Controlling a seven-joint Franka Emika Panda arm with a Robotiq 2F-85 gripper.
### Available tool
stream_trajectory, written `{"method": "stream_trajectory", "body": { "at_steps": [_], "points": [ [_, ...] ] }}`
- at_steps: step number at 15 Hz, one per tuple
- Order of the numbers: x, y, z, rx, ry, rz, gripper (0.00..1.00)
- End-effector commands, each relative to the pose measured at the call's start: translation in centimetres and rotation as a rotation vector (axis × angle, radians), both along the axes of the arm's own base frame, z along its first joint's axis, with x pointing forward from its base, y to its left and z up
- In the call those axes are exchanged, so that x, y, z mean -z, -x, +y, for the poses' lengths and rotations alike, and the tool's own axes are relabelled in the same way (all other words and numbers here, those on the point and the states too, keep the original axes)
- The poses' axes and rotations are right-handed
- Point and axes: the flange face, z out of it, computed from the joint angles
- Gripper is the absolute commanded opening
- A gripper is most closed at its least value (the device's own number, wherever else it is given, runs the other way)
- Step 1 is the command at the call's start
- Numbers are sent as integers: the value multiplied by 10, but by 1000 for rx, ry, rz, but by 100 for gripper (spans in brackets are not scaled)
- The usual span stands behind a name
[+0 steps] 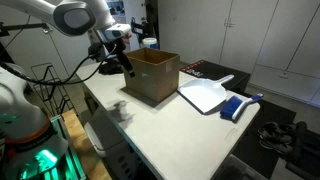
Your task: Turn the box
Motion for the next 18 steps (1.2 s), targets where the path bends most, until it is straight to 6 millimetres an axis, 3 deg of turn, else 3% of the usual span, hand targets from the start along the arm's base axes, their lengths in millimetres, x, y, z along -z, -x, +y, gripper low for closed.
{"method": "stream_trajectory", "body": {
  "at_steps": [1,6,11,15,18],
  "points": [
    [4,1,0,0,-2,10,100],
    [-44,-3,2,-72,26,-13,100],
    [-87,-16,-22,-162,44,41,100],
    [-101,-35,-59,-236,82,111,100],
    [-99,-57,-81,-238,77,97,100]
  ]
}}
